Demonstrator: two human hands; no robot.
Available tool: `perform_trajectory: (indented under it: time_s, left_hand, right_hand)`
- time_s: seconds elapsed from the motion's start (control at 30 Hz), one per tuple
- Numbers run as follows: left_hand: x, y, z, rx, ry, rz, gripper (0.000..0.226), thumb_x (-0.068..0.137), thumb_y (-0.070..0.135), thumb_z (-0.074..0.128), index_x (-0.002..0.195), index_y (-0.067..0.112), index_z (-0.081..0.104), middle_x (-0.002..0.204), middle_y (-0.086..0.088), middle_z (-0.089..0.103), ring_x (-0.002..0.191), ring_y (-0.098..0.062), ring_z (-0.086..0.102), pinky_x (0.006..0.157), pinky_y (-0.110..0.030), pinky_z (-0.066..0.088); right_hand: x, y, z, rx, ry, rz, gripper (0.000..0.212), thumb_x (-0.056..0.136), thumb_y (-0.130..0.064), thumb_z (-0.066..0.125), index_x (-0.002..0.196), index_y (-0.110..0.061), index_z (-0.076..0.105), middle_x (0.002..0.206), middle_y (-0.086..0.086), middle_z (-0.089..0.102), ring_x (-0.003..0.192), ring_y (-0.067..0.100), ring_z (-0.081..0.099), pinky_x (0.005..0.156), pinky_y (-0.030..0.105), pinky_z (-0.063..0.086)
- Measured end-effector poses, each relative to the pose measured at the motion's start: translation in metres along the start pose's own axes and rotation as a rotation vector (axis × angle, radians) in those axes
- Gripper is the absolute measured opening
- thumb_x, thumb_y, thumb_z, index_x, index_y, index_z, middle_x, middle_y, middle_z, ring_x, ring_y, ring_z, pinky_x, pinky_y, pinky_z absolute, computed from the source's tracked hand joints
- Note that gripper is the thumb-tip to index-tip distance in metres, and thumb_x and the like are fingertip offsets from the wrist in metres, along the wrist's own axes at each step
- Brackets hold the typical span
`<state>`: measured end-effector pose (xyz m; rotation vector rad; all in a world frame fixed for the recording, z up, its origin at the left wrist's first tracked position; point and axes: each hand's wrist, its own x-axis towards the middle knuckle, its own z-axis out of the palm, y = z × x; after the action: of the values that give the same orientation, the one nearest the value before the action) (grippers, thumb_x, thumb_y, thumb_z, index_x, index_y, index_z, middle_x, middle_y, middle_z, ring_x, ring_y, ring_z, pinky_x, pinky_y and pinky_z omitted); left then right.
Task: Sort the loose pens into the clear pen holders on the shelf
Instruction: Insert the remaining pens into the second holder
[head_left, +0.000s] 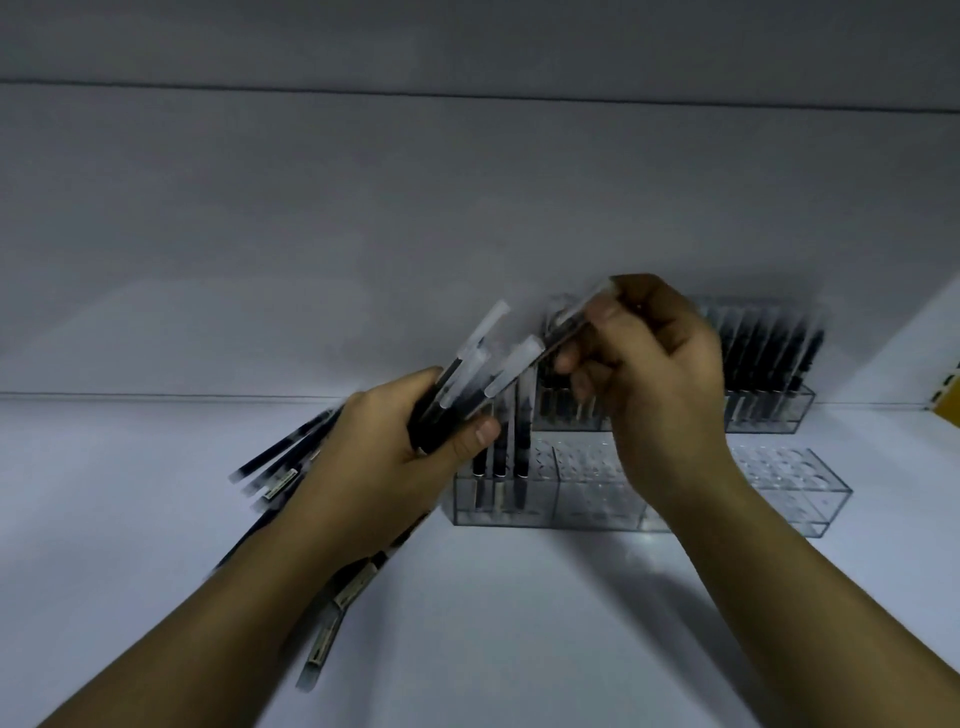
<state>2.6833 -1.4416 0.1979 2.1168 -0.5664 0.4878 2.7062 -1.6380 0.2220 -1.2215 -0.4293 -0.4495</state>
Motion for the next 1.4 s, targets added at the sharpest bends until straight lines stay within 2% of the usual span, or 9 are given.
perform_trajectory:
  time_s: [0.2, 0.33, 0.43, 0.53, 0.63, 0.73, 0.87, 1.03, 1.4]
  left_hand:
    - [0.002, -0.005, 0.002, -0.029, 0.034, -0.032, 0.009, 0.078, 0.059, 0.059, 0.076, 0.05, 0.06, 0.067, 0.022, 0.064, 0.06, 0.0, 0.06, 0.057, -0.014, 0.042]
    - [0.001, -0.006, 0.001, -0.171, 0.041, -0.062, 0.03, 0.079, 0.069, 0.058, 0.075, 0.039, 0.063, 0.054, 0.014, 0.055, 0.047, -0.001, 0.05, 0.049, -0.013, 0.041]
    - [0.002, -0.008, 0.001, -0.419, 0.07, -0.128, 0.062, 0.084, 0.073, 0.052, 0.089, 0.013, 0.066, 0.05, 0.009, 0.042, 0.041, -0.004, 0.038, 0.041, -0.014, 0.032]
    - [0.004, -0.008, 0.001, -0.498, 0.072, -0.171, 0.055, 0.096, 0.053, 0.047, 0.091, 0.0, 0.062, 0.052, -0.002, 0.035, 0.041, -0.009, 0.033, 0.039, -0.018, 0.031]
    - [0.005, -0.005, 0.003, -0.512, 0.063, -0.159, 0.051, 0.092, 0.043, 0.053, 0.093, -0.008, 0.053, 0.052, 0.003, 0.037, 0.042, -0.009, 0.034, 0.039, -0.021, 0.031]
    - [0.005, -0.006, 0.003, -0.532, 0.084, -0.154, 0.052, 0.095, 0.042, 0.055, 0.094, -0.01, 0.046, 0.055, 0.0, 0.038, 0.042, -0.013, 0.034, 0.039, -0.023, 0.031]
    - [0.006, -0.003, 0.002, -0.544, 0.111, -0.112, 0.046, 0.098, 0.036, 0.054, 0.093, -0.009, 0.045, 0.057, -0.002, 0.038, 0.043, -0.017, 0.034, 0.04, -0.023, 0.03]
    - [0.006, -0.001, 0.001, -0.52, 0.147, -0.065, 0.039, 0.096, 0.029, 0.052, 0.096, -0.009, 0.047, 0.056, 0.0, 0.04, 0.041, -0.015, 0.036, 0.04, -0.022, 0.032]
    - [0.005, 0.0, 0.0, -0.571, 0.127, -0.059, 0.048, 0.094, 0.039, 0.056, 0.098, -0.008, 0.048, 0.057, 0.001, 0.039, 0.041, -0.014, 0.034, 0.041, -0.022, 0.032]
  right_hand:
    - [0.011, -0.005, -0.008, 0.109, 0.161, 0.088, 0.014, 0.099, -0.006, 0.06, 0.089, -0.013, 0.067, 0.08, 0.01, 0.073, 0.06, 0.018, 0.063, 0.053, 0.024, 0.046]
    - [0.016, -0.002, -0.012, 0.182, 0.209, 0.168, 0.012, 0.099, -0.006, 0.059, 0.104, -0.007, 0.07, 0.078, 0.006, 0.067, 0.063, 0.016, 0.06, 0.059, 0.025, 0.049]
    - [0.02, 0.001, -0.017, 0.242, 0.271, 0.207, 0.009, 0.096, -0.01, 0.062, 0.097, -0.008, 0.071, 0.075, 0.005, 0.062, 0.066, 0.016, 0.06, 0.063, 0.028, 0.05]
    - [0.023, 0.003, -0.024, 0.152, 0.355, 0.177, 0.008, 0.096, -0.01, 0.063, 0.094, -0.009, 0.071, 0.074, 0.004, 0.06, 0.067, 0.016, 0.059, 0.063, 0.03, 0.05]
    - [0.025, 0.006, -0.03, -0.1, 0.392, 0.051, 0.01, 0.099, -0.012, 0.062, 0.095, -0.011, 0.071, 0.073, 0.0, 0.062, 0.065, 0.014, 0.06, 0.061, 0.032, 0.053]
    - [0.024, 0.011, -0.03, -0.349, 0.345, -0.098, 0.011, 0.101, -0.014, 0.061, 0.101, -0.015, 0.072, 0.072, -0.001, 0.067, 0.061, 0.023, 0.06, 0.061, 0.04, 0.055]
    - [0.019, 0.017, -0.026, -0.462, 0.248, -0.169, 0.013, 0.101, -0.021, 0.063, 0.108, -0.014, 0.071, 0.081, 0.003, 0.07, 0.072, 0.033, 0.065, 0.066, 0.049, 0.059]
    - [0.015, 0.022, -0.025, -0.566, 0.144, -0.227, 0.01, 0.099, -0.02, 0.065, 0.107, -0.015, 0.07, 0.077, -0.009, 0.067, 0.063, 0.008, 0.058, 0.061, 0.028, 0.048]
    - [0.006, 0.024, -0.018, -0.816, -0.139, -0.285, 0.01, 0.09, -0.01, 0.072, 0.099, -0.014, 0.071, 0.081, -0.012, 0.068, 0.073, 0.01, 0.064, 0.065, 0.009, 0.048]
